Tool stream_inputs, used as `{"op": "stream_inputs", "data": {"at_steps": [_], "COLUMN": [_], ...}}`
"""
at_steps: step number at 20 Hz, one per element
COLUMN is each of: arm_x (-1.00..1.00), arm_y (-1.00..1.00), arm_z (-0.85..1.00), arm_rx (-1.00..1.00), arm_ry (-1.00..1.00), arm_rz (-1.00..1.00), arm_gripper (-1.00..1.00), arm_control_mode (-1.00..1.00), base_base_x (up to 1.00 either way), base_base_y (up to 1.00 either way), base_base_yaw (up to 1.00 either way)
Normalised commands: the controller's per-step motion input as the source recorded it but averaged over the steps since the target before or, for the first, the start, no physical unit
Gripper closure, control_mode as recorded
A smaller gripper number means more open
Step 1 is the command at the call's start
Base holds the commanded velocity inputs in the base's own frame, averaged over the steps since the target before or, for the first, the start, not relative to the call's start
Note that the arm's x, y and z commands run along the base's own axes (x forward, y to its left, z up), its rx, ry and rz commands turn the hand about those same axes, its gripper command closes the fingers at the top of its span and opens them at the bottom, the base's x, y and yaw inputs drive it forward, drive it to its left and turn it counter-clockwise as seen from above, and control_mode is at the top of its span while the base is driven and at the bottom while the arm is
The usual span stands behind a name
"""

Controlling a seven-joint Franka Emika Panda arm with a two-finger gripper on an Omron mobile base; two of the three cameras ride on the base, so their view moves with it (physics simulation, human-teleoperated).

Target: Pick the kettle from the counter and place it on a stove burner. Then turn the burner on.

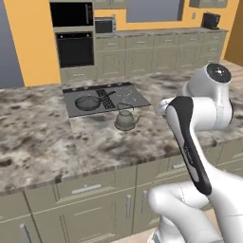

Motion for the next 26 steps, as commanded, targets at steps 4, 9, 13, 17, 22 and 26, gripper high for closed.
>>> {"op": "stream_inputs", "data": {"at_steps": [4,9,13,17,22,26], "arm_x": [0.0,0.0,0.0,0.0,0.0,0.22], "arm_y": [0.0,0.0,0.0,0.0,0.0,-0.02], "arm_z": [0.0,0.0,0.0,0.0,0.0,-0.09], "arm_rx": [0.0,0.0,0.0,0.0,0.0,0.0], "arm_ry": [0.0,0.0,0.0,0.0,0.0,0.12], "arm_rz": [0.0,0.0,0.0,0.0,0.0,0.05], "arm_gripper": [-1.0,-1.0,-1.0,-1.0,-1.0,-1.0], "arm_control_mode": [1.0,1.0,1.0,1.0,1.0,-1.0], "base_base_x": [0.66,0.69,0.46,0.52,0.61,0.28], "base_base_y": [0.0,0.0,0.0,0.0,0.0,0.0], "base_base_yaw": [0.01,0.0,0.02,0.04,0.05,0.03]}}
